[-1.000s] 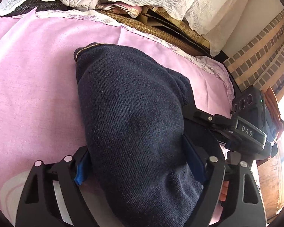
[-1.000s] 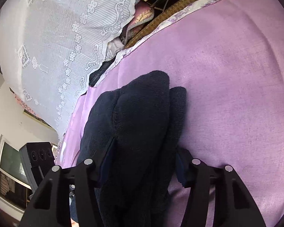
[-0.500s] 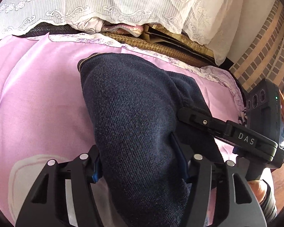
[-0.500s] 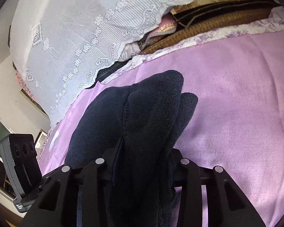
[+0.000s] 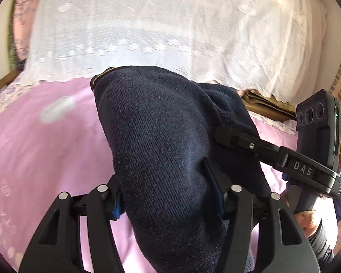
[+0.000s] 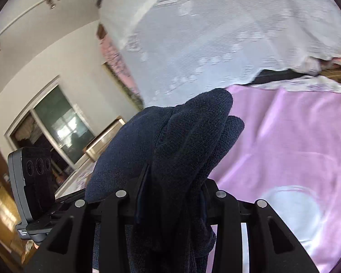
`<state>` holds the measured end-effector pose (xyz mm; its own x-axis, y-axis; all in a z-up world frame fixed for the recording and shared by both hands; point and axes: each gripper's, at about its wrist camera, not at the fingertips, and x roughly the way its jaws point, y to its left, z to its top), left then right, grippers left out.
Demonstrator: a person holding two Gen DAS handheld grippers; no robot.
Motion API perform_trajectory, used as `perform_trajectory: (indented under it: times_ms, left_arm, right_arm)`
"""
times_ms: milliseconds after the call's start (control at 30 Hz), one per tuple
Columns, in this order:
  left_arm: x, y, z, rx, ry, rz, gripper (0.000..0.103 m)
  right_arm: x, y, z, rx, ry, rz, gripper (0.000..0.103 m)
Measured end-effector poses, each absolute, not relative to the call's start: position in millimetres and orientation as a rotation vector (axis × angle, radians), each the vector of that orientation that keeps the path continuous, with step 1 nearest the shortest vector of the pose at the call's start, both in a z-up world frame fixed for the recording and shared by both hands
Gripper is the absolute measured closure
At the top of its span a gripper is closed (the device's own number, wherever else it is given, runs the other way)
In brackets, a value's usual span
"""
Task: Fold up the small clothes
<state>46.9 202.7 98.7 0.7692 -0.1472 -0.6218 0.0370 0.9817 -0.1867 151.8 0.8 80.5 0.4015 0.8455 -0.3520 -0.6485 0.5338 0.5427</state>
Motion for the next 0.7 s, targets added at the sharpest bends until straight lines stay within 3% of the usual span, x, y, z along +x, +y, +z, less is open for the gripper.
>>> perform_trajectory:
  times_ms: [167,367,633,700]
  left_arm:
    - [-45.0,332.4,109.3,-0.254,0.679,0.127,0.047]
    - [-125.7,444.5,75.4,-0.382,0.707,0.297,0.047]
    - [-150.4,518.6,-7.9,-0.578,0.769,0.345,0.046]
    - [-144.4,519.5,-26.6,-0.588,0.788,0.351,0.041]
  right_arm:
    - [111.6,153.2,82.9,0.29,0.74,1.215,0.066]
    - [56.3,289.0,50.6,0.168,0.885,1.352,0.066]
    - [42.1,360.4,-21.3,0.084,1.072,1.307,0.066]
    - [45.7,362.8,-43.5,0.061,1.113,1.263,0.066]
